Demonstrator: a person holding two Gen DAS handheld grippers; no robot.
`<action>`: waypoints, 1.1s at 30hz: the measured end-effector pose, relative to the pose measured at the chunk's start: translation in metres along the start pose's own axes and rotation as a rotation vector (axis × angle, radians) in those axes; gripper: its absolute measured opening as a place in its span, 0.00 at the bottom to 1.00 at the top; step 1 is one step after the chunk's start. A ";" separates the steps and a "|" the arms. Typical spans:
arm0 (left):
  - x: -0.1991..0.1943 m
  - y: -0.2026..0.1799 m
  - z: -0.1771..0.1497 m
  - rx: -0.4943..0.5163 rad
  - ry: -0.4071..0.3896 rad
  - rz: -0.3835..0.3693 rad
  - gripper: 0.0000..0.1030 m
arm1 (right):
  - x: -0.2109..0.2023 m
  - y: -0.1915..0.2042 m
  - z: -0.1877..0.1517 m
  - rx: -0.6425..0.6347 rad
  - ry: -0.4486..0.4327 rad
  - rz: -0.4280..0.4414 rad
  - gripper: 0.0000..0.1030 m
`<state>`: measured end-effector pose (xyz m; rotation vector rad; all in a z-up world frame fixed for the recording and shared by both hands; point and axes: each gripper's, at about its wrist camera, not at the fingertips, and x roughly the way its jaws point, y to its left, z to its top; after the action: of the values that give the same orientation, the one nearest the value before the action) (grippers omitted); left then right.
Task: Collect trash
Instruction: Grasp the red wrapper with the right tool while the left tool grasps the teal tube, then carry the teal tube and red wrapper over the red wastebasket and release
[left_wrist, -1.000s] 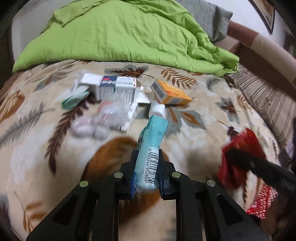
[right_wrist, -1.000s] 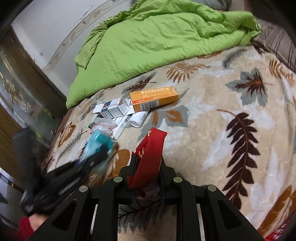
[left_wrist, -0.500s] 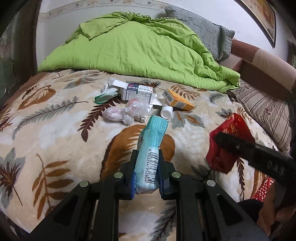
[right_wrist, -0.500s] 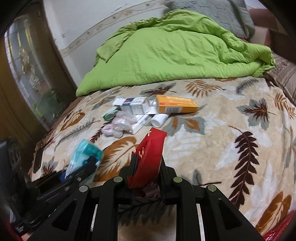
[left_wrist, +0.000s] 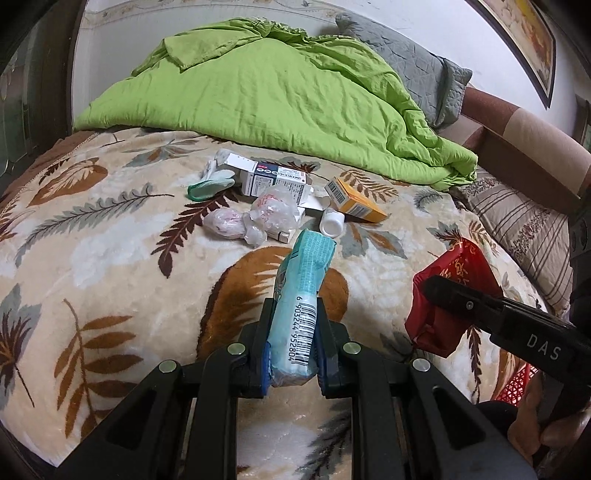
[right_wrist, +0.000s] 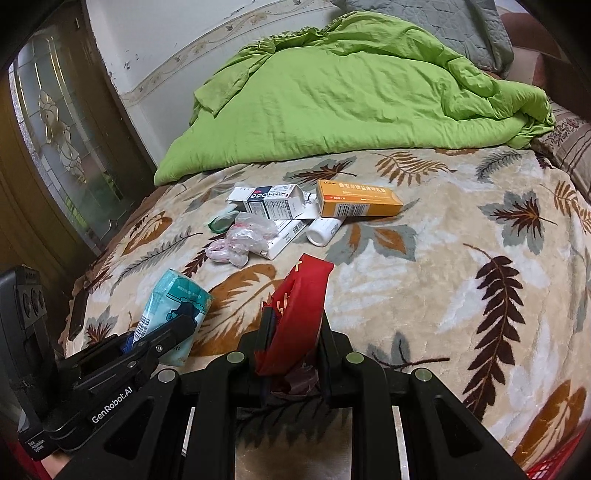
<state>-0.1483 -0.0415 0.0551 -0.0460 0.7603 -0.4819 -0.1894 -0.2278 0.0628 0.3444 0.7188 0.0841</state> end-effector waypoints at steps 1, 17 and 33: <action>0.000 0.000 0.000 0.000 0.000 0.000 0.17 | 0.000 0.002 0.000 0.000 0.000 0.000 0.21; 0.001 -0.002 0.000 0.006 0.004 -0.002 0.17 | -0.002 0.000 0.000 0.004 -0.004 0.007 0.21; -0.012 0.002 -0.001 0.008 0.006 0.007 0.17 | -0.021 -0.009 -0.009 0.048 -0.017 0.004 0.21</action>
<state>-0.1551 -0.0342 0.0620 -0.0348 0.7644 -0.4786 -0.2114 -0.2377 0.0661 0.3918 0.7038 0.0674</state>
